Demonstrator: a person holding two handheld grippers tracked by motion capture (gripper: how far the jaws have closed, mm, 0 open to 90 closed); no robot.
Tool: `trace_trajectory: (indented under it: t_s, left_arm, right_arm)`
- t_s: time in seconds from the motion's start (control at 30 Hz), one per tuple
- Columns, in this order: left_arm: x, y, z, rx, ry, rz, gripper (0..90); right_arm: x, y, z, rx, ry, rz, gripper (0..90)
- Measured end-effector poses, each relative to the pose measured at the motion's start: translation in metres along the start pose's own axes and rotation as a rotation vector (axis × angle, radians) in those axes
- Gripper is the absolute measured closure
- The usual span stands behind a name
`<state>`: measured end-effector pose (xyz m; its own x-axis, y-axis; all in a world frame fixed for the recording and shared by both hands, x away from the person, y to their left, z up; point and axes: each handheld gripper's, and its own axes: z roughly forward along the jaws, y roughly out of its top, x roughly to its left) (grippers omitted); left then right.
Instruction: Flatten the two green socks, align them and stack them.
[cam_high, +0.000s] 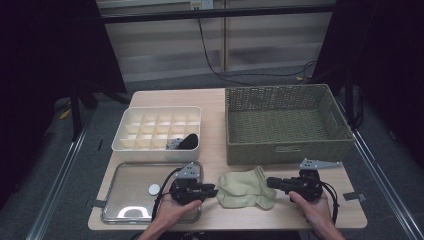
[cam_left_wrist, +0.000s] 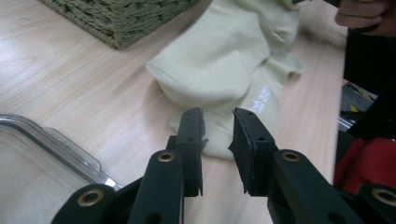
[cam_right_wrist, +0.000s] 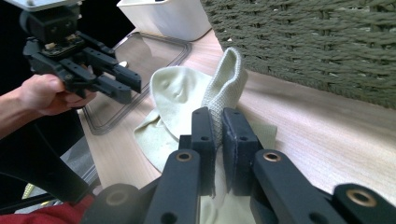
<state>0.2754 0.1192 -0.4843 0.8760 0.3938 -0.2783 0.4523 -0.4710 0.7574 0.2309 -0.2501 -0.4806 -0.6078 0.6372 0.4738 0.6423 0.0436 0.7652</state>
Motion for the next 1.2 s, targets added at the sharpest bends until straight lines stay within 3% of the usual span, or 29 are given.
trace_trajectory:
  t_s: [0.2,0.43,0.57,0.73,0.83,1.07,1.2]
  left_arm:
    - [0.012,0.007,0.001,-0.035,0.006,-0.018,72.8]
    - [0.017,0.018,0.001,-0.094,0.001,-0.027,63.7]
    - [0.019,0.021,0.010,-0.075,0.005,-0.020,62.6]
    - [0.025,0.020,0.017,-0.079,-0.009,-0.058,59.9]
    - [0.023,0.019,0.022,-0.058,-0.013,-0.055,59.8]
    - [0.023,0.014,0.028,-0.008,0.014,-0.048,76.5]
    - [0.023,0.013,0.031,-0.001,0.003,-0.044,87.7]
  right_arm:
    - [-0.004,0.001,-0.001,-0.004,-0.009,0.001,83.4]
    - [-0.005,0.001,-0.001,-0.005,-0.013,-0.005,83.3]
    - [-0.005,0.001,-0.002,-0.006,-0.011,-0.001,83.3]
    - [-0.005,0.001,-0.001,-0.001,-0.010,-0.005,83.2]
    - [-0.005,0.001,-0.001,-0.003,-0.010,-0.007,83.2]
    - [-0.005,0.001,-0.002,-0.003,-0.010,-0.006,83.2]
    - [-0.005,0.001,-0.003,-0.007,-0.008,-0.003,83.3]
